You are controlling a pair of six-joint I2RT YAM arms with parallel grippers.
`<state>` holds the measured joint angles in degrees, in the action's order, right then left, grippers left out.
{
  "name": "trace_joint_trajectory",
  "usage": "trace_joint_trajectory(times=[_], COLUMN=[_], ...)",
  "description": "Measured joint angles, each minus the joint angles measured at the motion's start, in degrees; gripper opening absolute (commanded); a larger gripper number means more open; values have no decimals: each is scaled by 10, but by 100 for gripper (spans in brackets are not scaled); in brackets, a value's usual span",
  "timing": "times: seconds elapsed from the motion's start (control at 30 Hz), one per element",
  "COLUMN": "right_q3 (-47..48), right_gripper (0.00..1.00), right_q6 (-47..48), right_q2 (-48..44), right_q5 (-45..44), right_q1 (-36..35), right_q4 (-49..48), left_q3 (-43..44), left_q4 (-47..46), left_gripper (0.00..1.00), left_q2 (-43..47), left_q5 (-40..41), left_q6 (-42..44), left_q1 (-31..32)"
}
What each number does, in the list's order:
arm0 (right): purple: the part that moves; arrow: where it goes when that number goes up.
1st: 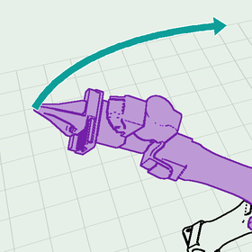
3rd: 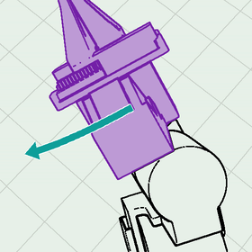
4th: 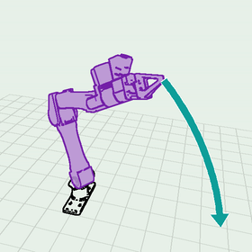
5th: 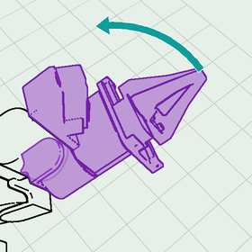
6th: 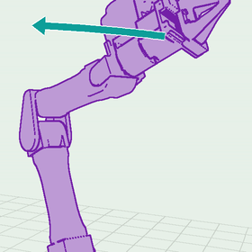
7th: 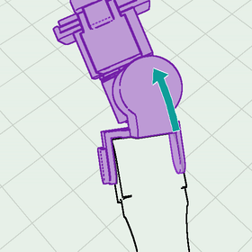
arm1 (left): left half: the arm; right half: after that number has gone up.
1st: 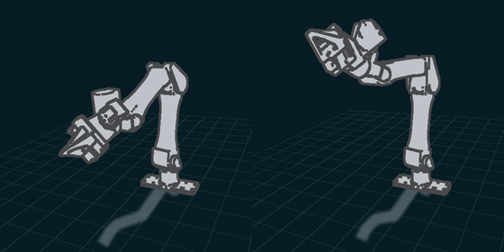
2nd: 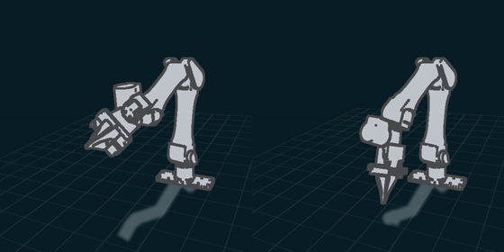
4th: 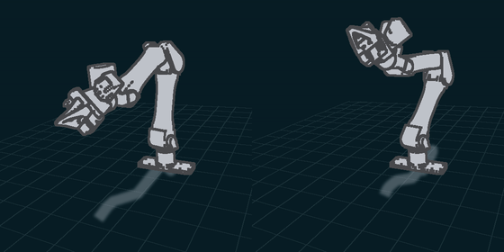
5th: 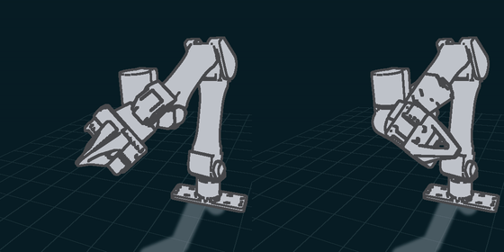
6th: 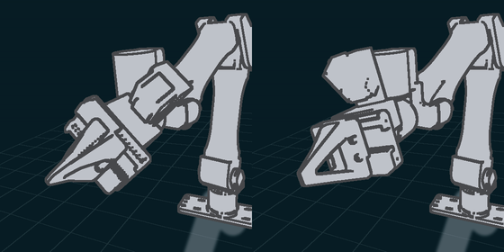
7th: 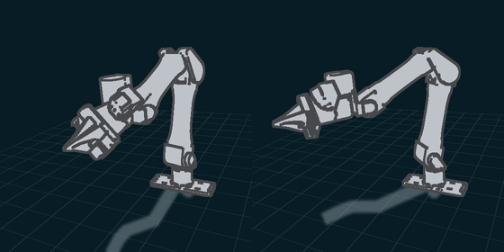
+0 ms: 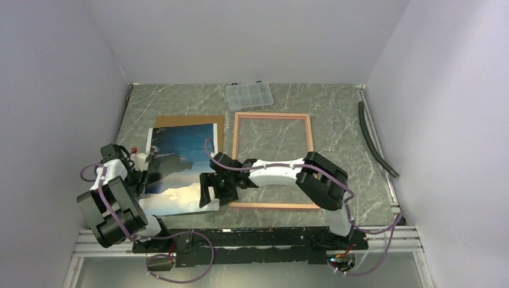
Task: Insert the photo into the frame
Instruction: Pick up the photo at the center of the board.
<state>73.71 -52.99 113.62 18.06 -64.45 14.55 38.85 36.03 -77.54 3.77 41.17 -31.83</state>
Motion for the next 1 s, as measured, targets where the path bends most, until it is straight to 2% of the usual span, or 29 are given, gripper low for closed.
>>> trace_joint_trajectory(times=[0.33,0.63,1.0], right_q3=[-77,-124,-134], right_gripper=[89,88,86], right_q6=[-63,-87,-103], right_q2=[-32,-120,-90], right_q5=[15,19,50], right_q1=[14,31,54], right_q4=[-136,-255,-305], left_q3=[-9,-13,-13], left_q4=[-6,-8,0], left_gripper=[67,67,66], left_q2=[9,17,18], left_q5=[-4,-9,-16], left_q6=[7,16,17], left_q1=[0,0,0])
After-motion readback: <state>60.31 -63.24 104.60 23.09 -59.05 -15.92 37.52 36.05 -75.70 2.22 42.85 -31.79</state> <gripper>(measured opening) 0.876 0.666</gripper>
